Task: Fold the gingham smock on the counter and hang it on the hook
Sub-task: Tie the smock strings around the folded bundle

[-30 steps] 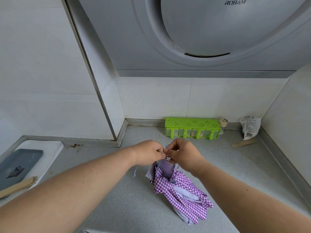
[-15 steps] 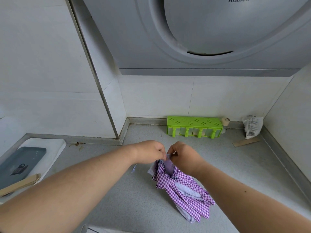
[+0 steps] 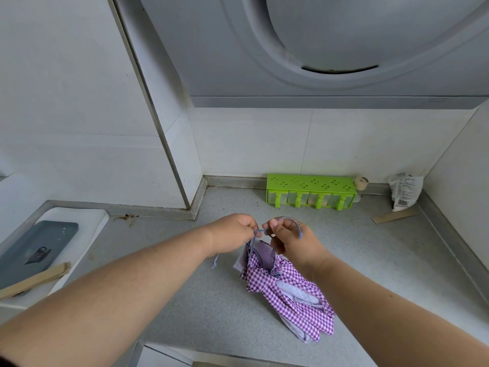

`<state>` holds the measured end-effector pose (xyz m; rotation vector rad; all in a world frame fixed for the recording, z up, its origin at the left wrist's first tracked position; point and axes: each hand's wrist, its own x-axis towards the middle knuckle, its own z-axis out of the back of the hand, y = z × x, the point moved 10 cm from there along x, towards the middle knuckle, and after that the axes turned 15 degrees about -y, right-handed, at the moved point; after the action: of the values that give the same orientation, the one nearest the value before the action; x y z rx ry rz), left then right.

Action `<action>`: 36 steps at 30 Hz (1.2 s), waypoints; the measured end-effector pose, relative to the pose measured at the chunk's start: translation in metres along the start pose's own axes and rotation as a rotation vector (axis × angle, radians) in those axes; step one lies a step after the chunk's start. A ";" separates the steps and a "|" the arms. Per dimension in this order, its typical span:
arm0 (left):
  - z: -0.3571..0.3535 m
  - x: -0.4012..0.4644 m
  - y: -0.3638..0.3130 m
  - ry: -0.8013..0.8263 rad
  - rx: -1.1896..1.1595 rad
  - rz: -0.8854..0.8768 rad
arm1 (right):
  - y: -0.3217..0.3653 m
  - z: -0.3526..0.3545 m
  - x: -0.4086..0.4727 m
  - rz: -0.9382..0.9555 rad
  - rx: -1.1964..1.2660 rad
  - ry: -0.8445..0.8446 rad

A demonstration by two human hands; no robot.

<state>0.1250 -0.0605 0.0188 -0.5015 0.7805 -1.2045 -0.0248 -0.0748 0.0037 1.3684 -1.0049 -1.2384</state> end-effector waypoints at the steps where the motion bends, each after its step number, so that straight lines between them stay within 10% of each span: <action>1: 0.002 0.001 0.001 -0.038 -0.002 0.001 | -0.003 -0.002 -0.001 -0.021 0.028 0.019; 21: -0.034 -0.003 0.023 -0.001 -0.882 0.358 | -0.048 0.007 0.014 -0.419 0.078 -0.234; 36: -0.055 0.003 0.023 0.210 -0.788 0.453 | -0.001 -0.001 0.019 0.011 -0.311 -0.234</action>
<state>0.0976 -0.0533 -0.0342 -0.7871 1.4712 -0.4960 -0.0216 -0.0936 -0.0001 0.9931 -0.9285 -1.5016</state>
